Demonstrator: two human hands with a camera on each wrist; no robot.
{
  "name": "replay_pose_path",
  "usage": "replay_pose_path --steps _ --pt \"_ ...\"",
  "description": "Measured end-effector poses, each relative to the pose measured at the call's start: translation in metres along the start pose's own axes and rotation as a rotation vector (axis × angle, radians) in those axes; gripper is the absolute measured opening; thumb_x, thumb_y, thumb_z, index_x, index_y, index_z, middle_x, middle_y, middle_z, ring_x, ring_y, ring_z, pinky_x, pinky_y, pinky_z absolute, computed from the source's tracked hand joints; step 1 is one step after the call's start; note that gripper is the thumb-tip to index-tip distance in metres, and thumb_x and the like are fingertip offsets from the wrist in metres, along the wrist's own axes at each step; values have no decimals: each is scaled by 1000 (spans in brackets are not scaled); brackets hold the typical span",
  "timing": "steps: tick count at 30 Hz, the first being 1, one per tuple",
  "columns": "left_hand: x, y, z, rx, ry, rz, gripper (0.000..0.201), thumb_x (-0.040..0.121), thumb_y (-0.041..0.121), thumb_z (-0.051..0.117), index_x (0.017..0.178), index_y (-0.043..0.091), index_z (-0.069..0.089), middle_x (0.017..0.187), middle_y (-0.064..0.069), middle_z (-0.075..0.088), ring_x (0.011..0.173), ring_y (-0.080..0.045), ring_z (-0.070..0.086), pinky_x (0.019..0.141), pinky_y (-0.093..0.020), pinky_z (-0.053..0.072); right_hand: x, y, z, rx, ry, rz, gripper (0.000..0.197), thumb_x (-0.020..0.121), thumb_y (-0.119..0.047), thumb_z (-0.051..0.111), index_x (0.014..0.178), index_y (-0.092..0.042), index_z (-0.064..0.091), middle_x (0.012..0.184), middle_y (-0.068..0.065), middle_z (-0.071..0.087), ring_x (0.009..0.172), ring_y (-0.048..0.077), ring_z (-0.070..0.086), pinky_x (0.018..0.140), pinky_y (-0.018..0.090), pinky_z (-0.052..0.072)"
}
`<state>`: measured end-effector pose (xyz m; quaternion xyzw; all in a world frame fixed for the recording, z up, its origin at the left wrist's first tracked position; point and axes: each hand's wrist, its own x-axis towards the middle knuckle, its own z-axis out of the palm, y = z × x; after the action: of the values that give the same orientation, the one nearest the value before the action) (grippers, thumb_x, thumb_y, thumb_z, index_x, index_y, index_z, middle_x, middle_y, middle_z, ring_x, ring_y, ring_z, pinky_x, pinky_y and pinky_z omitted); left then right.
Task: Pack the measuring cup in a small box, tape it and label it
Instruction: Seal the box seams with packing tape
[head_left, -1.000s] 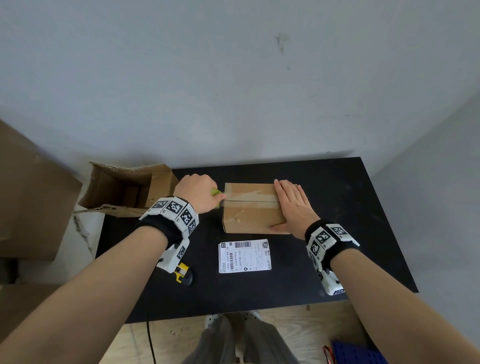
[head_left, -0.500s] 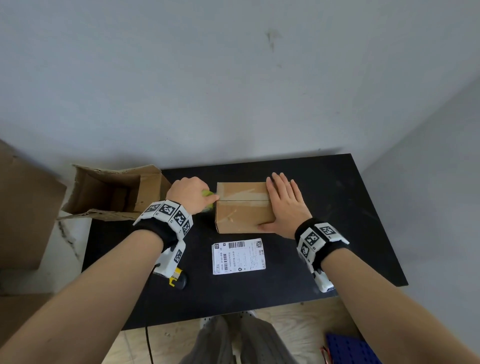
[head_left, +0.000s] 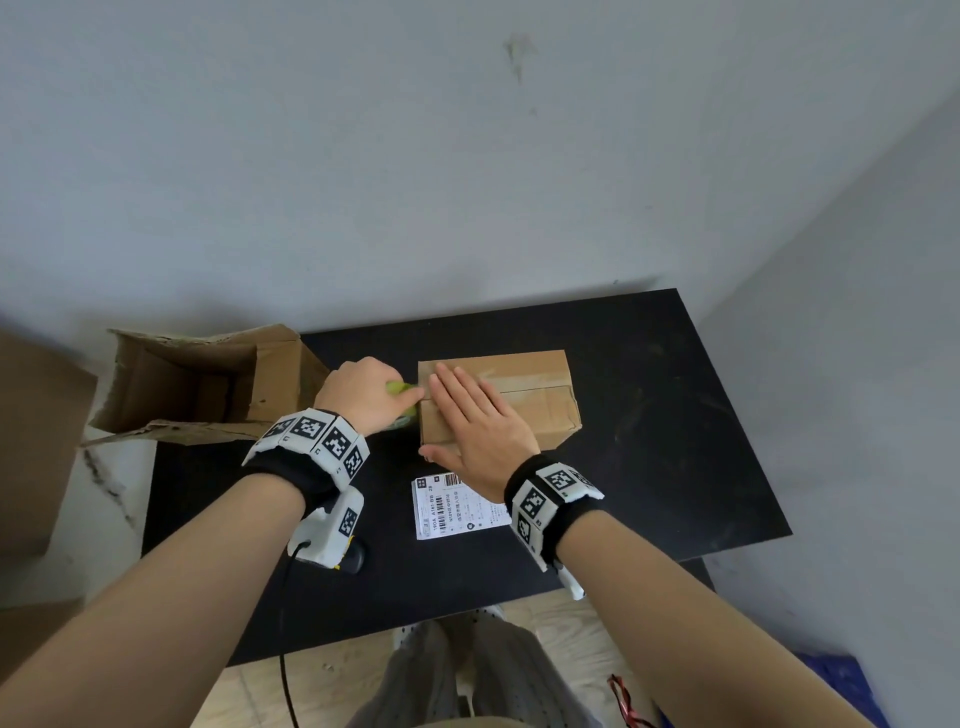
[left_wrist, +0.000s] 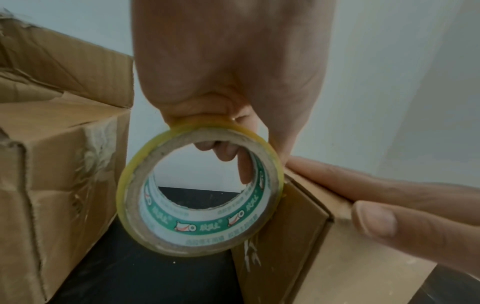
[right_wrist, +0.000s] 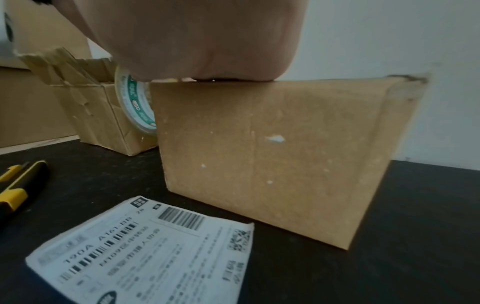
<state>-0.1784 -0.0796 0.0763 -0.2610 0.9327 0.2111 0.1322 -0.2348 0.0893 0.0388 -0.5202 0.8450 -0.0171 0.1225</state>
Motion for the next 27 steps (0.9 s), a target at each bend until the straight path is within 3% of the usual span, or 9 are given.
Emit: replay_pose_path --steps 5,10,17,20,23,27 --pt "0 0 -1 -7 3 -1 40 87 51 53 87 15 72 86 -6 69 84 -23 62 71 -31 48 -18 23 -1 37 -2 108 83 87 -66 11 149 -15 -12 158 -1 -14 144 11 -15 116 29 -9" --pt "-2 0 0 -34 1 -6 40 88 51 53 87 15 72 86 -7 68 85 -25 62 71 -32 48 -39 47 -2 56 -7 222 82 87 -66 7 147 -16 -16 157 -1 -16 139 7 -20 115 28 -10" --pt "-9 4 0 -43 -8 -14 40 88 51 53 88 16 72 88 -6 69 86 -24 62 74 -34 51 -41 46 -7 59 19 467 94 82 -72 2 147 -6 -13 157 9 -16 145 20 -15 117 35 -12" --pt "-15 5 1 -51 0 -22 39 87 51 53 85 17 72 85 -5 69 85 -24 62 74 -34 51 -27 19 -11 108 35 291 94 85 -73 18 148 -11 -14 155 2 -21 144 16 -19 118 36 -10" --pt "-24 4 2 -71 -43 -33 38 92 42 43 85 15 70 87 -6 67 86 -25 61 76 -34 49 -13 -14 -7 124 -9 70 93 88 -66 36 150 -13 -9 158 2 -14 145 14 -13 119 35 -5" --pt "-39 -4 4 -154 -72 -26 28 92 27 41 96 13 65 93 -9 65 86 -25 60 78 -37 50 -5 -28 3 67 4 -18 85 91 -43 51 151 -12 0 160 2 -3 147 16 -4 120 38 6"
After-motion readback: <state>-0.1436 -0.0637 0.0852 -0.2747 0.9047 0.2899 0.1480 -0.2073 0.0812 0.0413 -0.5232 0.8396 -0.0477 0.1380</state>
